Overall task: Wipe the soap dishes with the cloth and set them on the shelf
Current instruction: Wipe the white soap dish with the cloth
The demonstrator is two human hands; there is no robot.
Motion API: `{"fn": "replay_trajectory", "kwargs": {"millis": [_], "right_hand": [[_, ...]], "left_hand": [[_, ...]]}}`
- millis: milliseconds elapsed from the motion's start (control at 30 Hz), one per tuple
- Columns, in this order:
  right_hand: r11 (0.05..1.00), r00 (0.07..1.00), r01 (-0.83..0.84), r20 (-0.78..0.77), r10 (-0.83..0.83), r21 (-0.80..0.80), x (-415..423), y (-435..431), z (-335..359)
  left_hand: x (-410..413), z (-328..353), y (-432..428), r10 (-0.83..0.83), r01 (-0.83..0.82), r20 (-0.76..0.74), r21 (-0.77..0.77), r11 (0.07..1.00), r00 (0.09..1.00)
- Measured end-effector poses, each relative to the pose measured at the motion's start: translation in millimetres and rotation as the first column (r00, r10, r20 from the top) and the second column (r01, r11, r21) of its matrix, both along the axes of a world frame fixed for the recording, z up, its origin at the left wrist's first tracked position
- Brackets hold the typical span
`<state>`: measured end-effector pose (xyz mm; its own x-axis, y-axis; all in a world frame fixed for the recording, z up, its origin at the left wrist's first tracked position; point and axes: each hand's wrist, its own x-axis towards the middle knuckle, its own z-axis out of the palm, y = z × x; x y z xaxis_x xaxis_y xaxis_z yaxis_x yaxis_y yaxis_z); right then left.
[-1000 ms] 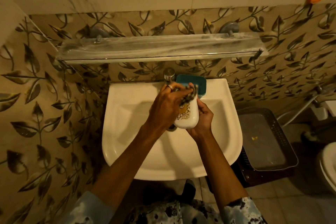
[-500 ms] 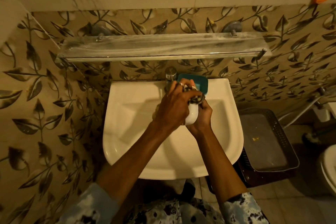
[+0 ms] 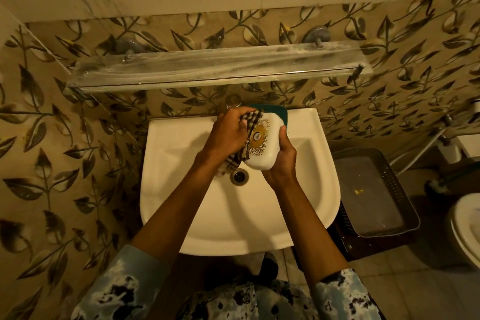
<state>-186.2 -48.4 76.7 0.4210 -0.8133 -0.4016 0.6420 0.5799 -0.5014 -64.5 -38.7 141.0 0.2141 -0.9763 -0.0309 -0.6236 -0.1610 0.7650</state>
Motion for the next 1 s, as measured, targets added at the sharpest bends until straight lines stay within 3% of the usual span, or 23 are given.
{"fn": "replay_trajectory", "kwargs": {"millis": [367, 467, 567, 733, 833, 933, 1000], "right_hand": [[0.941, 0.940, 0.339, -0.036, -0.338, 0.013, 5, -20, 3], [0.918, 0.914, 0.373, -0.117, -0.388, -0.130, 7, -23, 3], [0.902, 0.877, 0.363, -0.240, -0.415, -0.234, 10, -21, 7], [0.956, 0.885, 0.215, -0.375, -0.277, -0.199, 13, -14, 7], [0.962, 0.872, 0.107, -0.441, -0.211, -0.250, 18, -9, 6], [0.971, 0.874, 0.000, -0.471, -0.117, -0.241, 24, 1, 14], [0.979, 0.891, -0.040, -0.450, -0.055, -0.200, 24, 2, 18]], "left_hand": [[-41, -21, 49, 0.220, -0.225, -0.140, -0.018, 0.974, 0.965], [-55, -24, 62, 0.256, -0.265, -0.144, -0.047, 0.963, 0.956], [-64, -25, 72, 0.227, -0.245, -0.133, -0.145, 0.959, 0.965], [-52, -5, 54, 0.216, -0.248, -0.141, -0.272, 0.930, 0.966], [-34, 11, 24, 0.193, -0.183, 0.019, -0.243, 0.953, 0.981], [-23, 20, 0, 0.064, -0.040, 0.289, -0.088, 0.995, 0.955], [-22, 19, -5, -0.002, 0.008, 0.359, -0.015, 1.000, 0.933]]}}
